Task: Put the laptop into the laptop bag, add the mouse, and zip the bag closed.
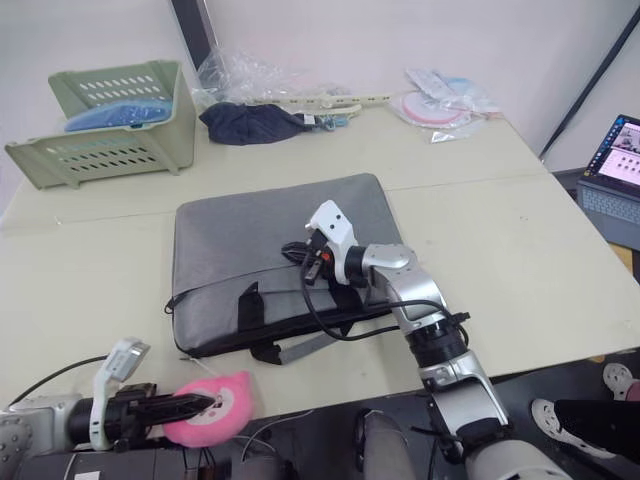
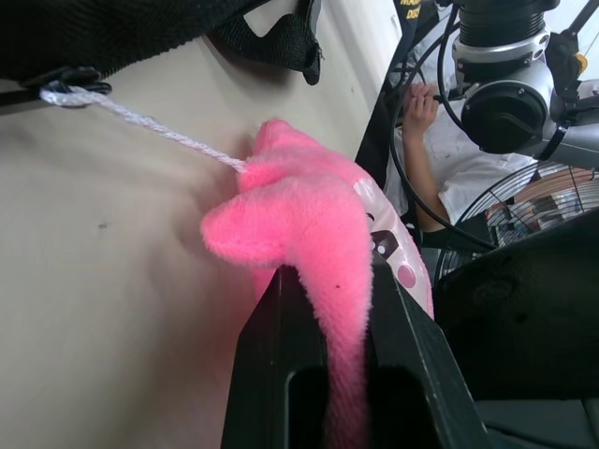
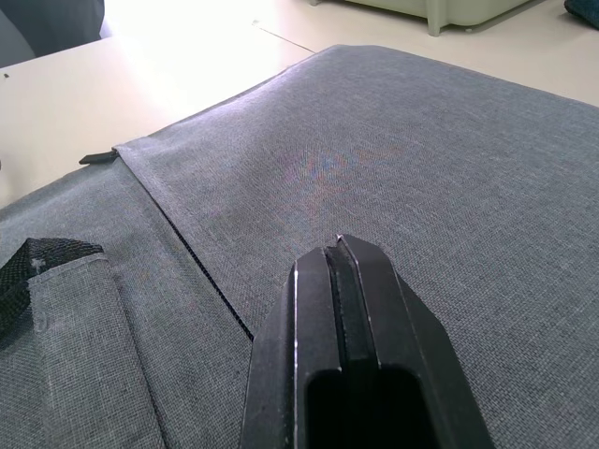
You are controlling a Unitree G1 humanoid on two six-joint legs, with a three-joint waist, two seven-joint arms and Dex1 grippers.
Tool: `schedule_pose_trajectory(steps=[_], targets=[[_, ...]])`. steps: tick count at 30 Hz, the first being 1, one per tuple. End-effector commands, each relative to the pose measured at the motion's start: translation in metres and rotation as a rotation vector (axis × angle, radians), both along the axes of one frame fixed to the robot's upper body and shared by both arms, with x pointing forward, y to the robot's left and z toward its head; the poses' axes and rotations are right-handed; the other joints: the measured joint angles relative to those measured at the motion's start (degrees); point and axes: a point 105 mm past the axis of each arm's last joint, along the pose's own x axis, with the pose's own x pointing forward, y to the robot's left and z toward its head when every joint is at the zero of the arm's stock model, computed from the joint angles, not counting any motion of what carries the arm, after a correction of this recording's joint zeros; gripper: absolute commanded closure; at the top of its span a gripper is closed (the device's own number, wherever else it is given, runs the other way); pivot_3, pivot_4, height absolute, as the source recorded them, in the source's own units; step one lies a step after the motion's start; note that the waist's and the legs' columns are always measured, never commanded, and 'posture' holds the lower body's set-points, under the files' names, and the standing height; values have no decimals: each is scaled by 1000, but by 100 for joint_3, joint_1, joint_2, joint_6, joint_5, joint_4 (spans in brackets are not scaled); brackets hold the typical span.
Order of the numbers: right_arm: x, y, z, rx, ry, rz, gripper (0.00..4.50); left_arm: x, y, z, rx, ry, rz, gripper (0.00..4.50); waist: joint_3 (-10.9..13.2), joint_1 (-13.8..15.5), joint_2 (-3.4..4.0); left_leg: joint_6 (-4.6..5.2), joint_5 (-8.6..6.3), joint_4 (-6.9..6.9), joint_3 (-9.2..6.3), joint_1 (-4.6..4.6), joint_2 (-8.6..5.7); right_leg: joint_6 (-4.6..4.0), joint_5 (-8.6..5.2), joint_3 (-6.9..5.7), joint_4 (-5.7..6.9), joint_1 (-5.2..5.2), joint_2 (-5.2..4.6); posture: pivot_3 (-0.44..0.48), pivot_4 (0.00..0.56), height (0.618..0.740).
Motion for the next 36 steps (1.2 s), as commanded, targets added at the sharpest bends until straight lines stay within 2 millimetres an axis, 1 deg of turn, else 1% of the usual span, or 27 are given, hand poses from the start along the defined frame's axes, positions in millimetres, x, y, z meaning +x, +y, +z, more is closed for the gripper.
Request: schedule_pose_trajectory(steps=[1, 7, 11, 15, 25, 29, 36], targets=[[-9, 1, -46, -91, 159, -6, 4500, -3, -16, 0, -44, 8, -47, 4482, -2, 3, 2, 0, 0, 1, 0, 0, 0, 0, 0, 1, 0, 0, 0, 0, 150, 740], [-9, 0, -47, -92, 160, -9, 4500, -1, -16, 4, -80, -1, -30, 4482, -4, 2, 2, 0, 0, 2, -1, 1, 0, 1, 1, 0, 1, 0, 0, 0, 150, 740], [-9, -1, -48, -92, 163, -12, 4500, 1, -15, 14, -135, -22, -19, 4482, -5, 1, 1, 0, 0, 2, -1, 0, 0, 1, 1, 0, 1, 0, 0, 0, 150, 740], [-9, -1, -47, -92, 162, -13, 4500, 2, -17, 18, -158, -31, -19, 4482, -6, 1, -1, 0, 0, 2, -3, 0, 1, 1, 1, -1, 1, 0, 0, 0, 150, 740], [-8, 0, -47, -90, 160, -15, 4500, 4, -27, 21, -198, -38, -46, 4482, -7, 1, -2, 0, 0, 1, -3, -1, 1, 1, 1, -2, 1, 0, 1, 0, 150, 740], [-8, 0, -46, -89, 159, -16, 4500, 2, -37, 20, -215, -37, -89, 4482, -8, 1, -4, 0, 0, 2, -3, -1, 1, 1, 1, -1, 0, 0, 1, 0, 150, 740], [-8, 0, -46, -89, 157, -17, 4500, 6, -48, 22, -234, -46, -129, 4482, -10, 2, -8, 0, 0, 3, -3, -1, 1, 1, 1, 0, 1, 0, 1, 0, 150, 740]])
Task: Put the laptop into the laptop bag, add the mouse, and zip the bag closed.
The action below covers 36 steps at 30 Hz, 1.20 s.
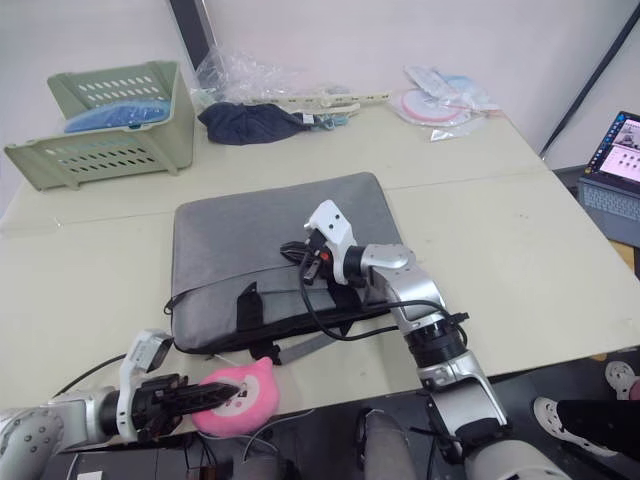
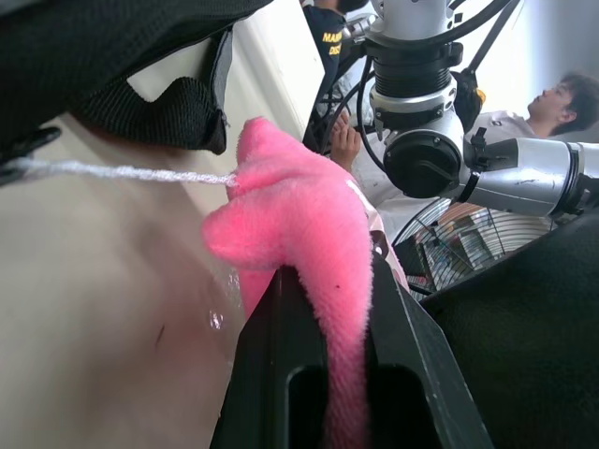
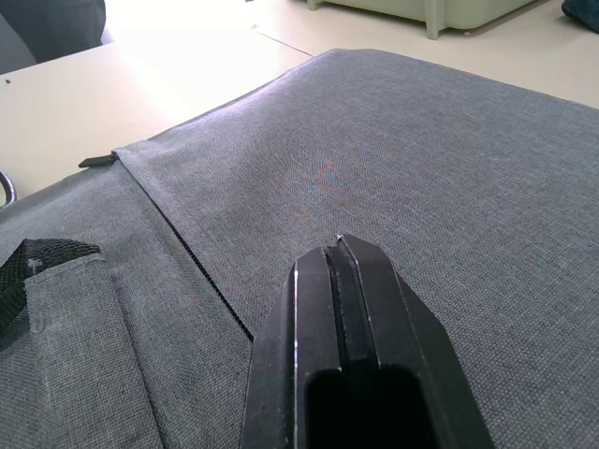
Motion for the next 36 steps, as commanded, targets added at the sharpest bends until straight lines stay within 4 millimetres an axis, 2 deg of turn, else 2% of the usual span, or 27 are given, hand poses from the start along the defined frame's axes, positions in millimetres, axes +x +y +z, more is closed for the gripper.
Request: schedule_pose_trajectory(steps=[1, 22, 36], targets=[[-7, -1, -46, -94, 158, -15, 4500, -5, -15, 9, -49, -28, -76, 4482, 0, 0, 0, 0, 0, 0, 0, 0, 0, 0, 0, 0, 0, 0, 0, 0, 150, 740], [-8, 3, -45, -94, 153, -5, 4500, -4, -48, 32, -158, -87, -204, 4482, 0, 6, 0, 0, 0, 3, -1, -1, 0, 1, 1, 1, 0, 1, -1, 0, 150, 740], [-10, 5, -45, -92, 150, 1, 4500, 0, -57, 45, -169, -130, -250, 4482, 1, -2, 1, 0, 0, 8, 0, -1, 0, 4, 2, 3, 0, 2, 0, 0, 150, 740]])
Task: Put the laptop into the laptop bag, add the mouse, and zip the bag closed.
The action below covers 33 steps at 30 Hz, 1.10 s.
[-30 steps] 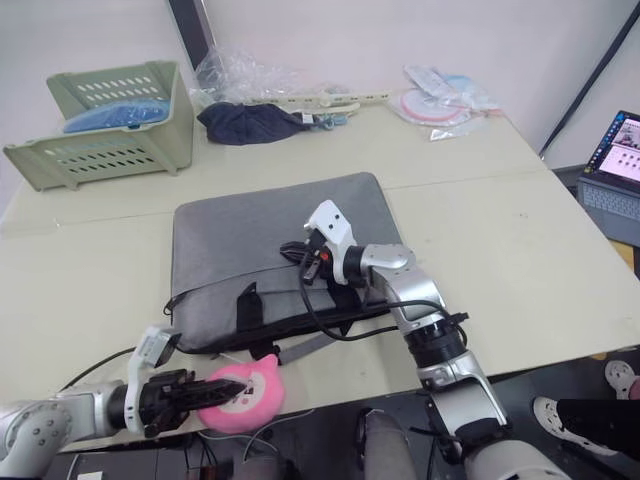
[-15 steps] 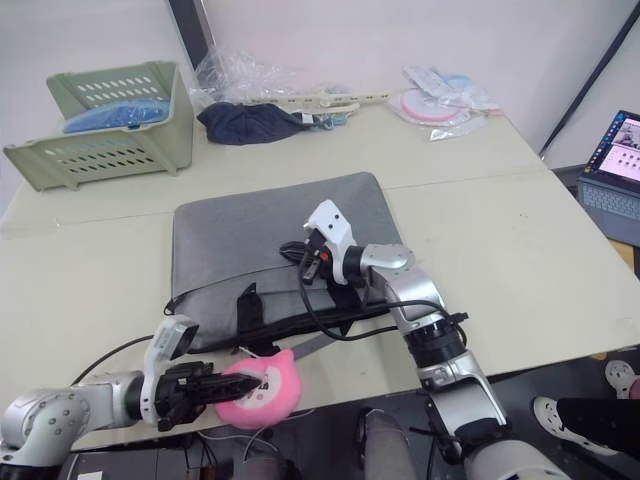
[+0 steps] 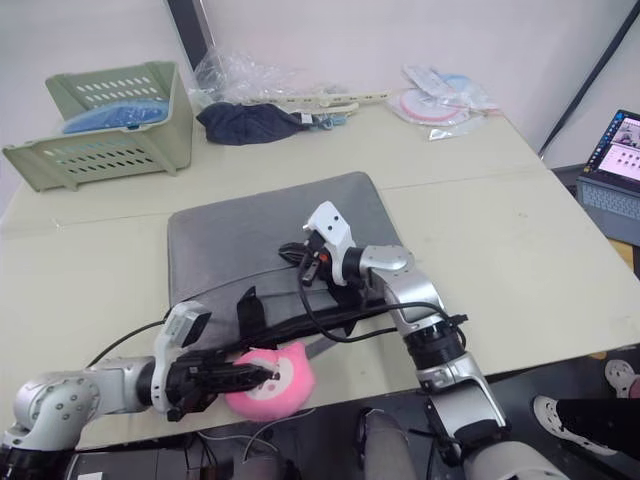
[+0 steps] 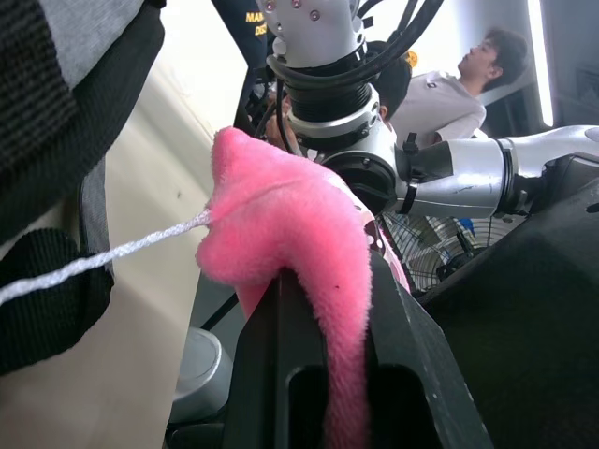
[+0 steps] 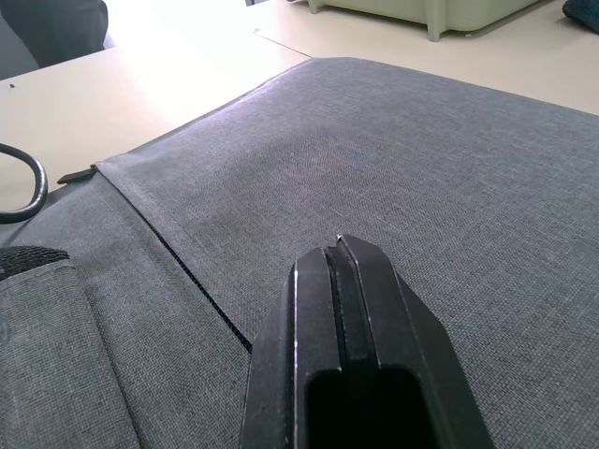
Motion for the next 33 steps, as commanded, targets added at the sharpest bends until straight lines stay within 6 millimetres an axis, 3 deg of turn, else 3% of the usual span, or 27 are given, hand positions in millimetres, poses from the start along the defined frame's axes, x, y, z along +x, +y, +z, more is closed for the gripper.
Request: schedule_pose_trajectory(steps=[1, 8, 11, 18, 26, 33], targets=[[-8, 2, -47, -101, 158, -7, 4500, -12, -13, 16, -76, -36, -94, 4482, 0, 0, 0, 0, 0, 0, 0, 0, 0, 0, 0, 0, 0, 0, 0, 0, 150, 740], [-7, 2, -47, -100, 159, -10, 4500, -10, -1, 9, -34, -14, -28, 4482, 1, -6, 1, 0, 0, 0, 0, 0, 0, 0, 0, 0, 0, 0, 0, 0, 150, 740], [-7, 2, -47, -100, 160, -10, 4500, -8, 7, 6, -18, 3, 7, 3402, 1, -3, 1, 0, 0, 0, 0, 0, 0, 0, 0, 0, 0, 0, 0, 0, 150, 740], [-7, 2, -47, -98, 161, -9, 4500, -21, 29, -4, 101, 11, 66, 51, 5, -16, 8, -1, 0, -1, 0, 1, 3, 0, 0, 0, -1, -2, 2, 0, 150, 740], [-6, 3, -46, -97, 161, -7, 4500, -41, 78, -1, 214, 38, 226, 51, 15, -17, 25, -2, -1, -4, 0, 0, 6, -2, -2, -1, -1, -5, 3, 0, 150, 740], [-5, 4, -42, -95, 145, 0, 4500, -18, 120, 23, 318, -85, 365, 51, 20, -18, 29, -4, -1, -4, 1, 1, 6, -2, -1, 0, 1, -6, 5, 0, 150, 740]])
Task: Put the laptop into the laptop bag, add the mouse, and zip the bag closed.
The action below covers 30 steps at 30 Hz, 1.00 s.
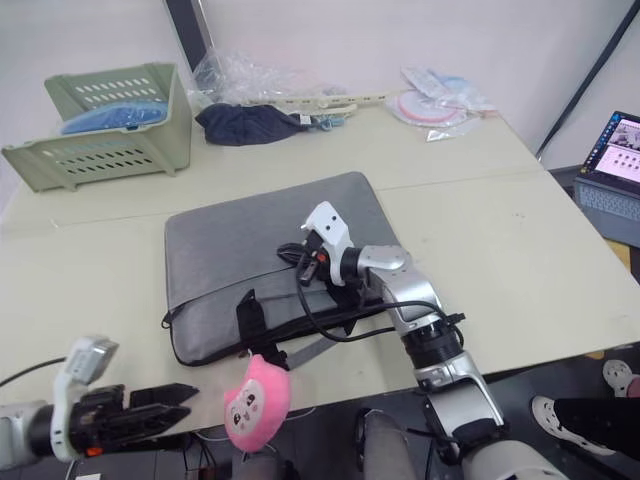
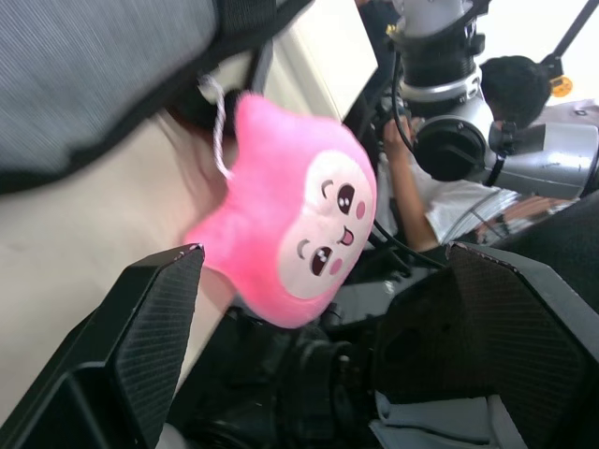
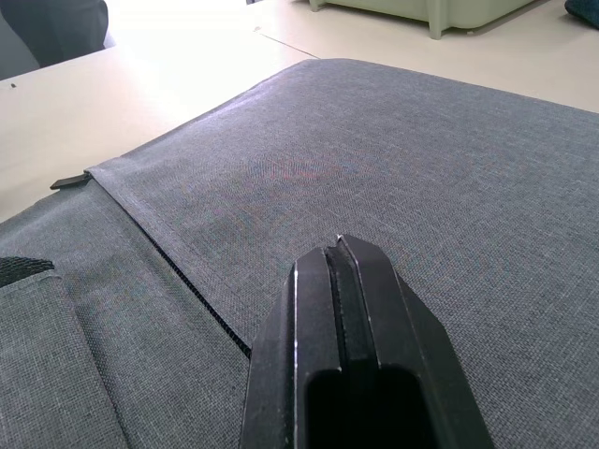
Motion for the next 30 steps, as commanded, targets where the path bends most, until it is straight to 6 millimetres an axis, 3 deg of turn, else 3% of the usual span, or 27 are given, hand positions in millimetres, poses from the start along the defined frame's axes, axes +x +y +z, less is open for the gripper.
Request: schedule_pose_trajectory(steps=[1, 8, 10, 13, 16, 21, 30], targets=[[-6, 1, -40, -96, 127, -3, 4500, 18, 14, 25, 68, -128, 16, 51, 4, 6, -3, 0, 0, 0, 0, 0, 0, 0, 0, 0, 1, 0, 0, 0, 150, 740], [-5, 0, -22, -70, 74, -12, 4500, 59, 17, 61, 103, -348, 64, 51, 9, -11, -8, -1, 0, -4, 4, -3, -1, 0, 0, -2, 3, -6, 2, 0, 150, 740], [-6, 3, -6, -46, 38, -14, 4500, 75, -2, 73, 69, -426, 29, 51, 13, 1, -13, -1, 1, -6, 3, -3, -2, 1, 0, -5, 3, -6, 3, 0, 150, 740], [-7, 3, 10, -38, -11, -18, 4500, 85, -18, 75, 67, -459, -12, 51, 35, 1, -26, 0, 1, 2, 4, -8, -5, 5, 3, -2, 4, -7, 0, 0, 150, 740], [-10, 0, 42, 5, -72, -31, 4500, 95, -25, 81, 47, -492, -18, 51, 66, -11, -17, -2, 2, 1, 5, -9, -5, 5, 3, -3, 5, -13, 2, 0, 150, 740], [-15, -6, 73, 35, -130, -55, 4500, 105, -28, 81, 45, -507, -24, 51, 88, -8, -19, -2, 6, 14, 5, -35, -12, 7, 5, -7, 15, -65, 2, 0, 150, 740], [-37, -40, 125, 38, -235, -123, 4500, 138, -29, 74, 128, -610, 20, 51, 93, 12, -27, 0, 12, 29, 4, -86, -15, 17, 10, -13, 17, -85, 1, 0, 150, 740]])
